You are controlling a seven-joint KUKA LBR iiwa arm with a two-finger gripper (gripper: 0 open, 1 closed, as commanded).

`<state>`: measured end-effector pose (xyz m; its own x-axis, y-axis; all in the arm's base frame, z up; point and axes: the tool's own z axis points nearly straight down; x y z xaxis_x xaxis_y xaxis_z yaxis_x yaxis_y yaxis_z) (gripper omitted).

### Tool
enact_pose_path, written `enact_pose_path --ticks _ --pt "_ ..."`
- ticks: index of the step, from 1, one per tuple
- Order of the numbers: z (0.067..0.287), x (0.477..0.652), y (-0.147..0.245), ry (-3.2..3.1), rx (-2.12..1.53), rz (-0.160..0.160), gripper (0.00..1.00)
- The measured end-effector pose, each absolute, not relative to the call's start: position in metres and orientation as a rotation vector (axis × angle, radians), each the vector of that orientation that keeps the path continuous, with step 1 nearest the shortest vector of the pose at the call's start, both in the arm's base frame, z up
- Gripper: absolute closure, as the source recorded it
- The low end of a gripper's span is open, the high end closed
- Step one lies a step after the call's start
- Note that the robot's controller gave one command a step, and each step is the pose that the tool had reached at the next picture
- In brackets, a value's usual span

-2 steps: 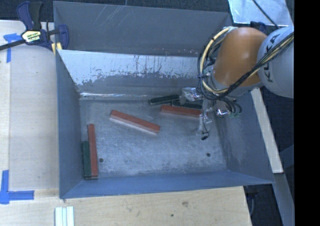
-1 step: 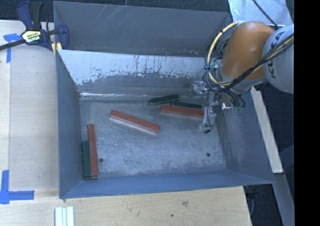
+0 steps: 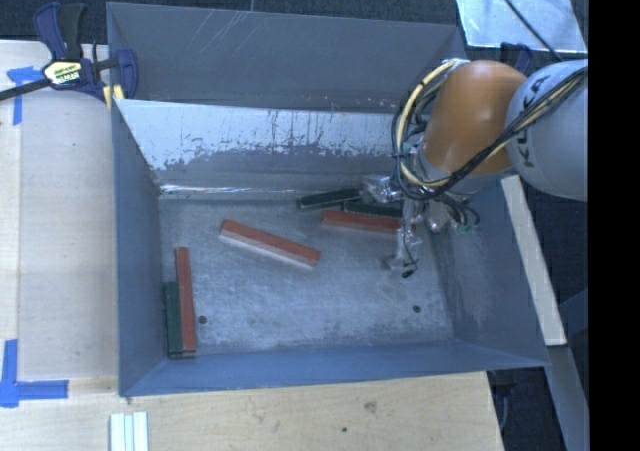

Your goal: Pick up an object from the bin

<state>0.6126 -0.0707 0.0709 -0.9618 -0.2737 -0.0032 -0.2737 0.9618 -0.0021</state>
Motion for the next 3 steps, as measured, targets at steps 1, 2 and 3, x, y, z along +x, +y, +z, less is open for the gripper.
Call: enact_pose_path --ticks 1,2,3 --pt "0.071 0.602 -0.058 3.014 -0.874 -0.002 0.00" --pt "0.070 0.602 -0.058 3.016 -0.874 0.000 1.00" --pt "0.159 0.604 -0.058 3.009 -0.866 -0.007 1.00"
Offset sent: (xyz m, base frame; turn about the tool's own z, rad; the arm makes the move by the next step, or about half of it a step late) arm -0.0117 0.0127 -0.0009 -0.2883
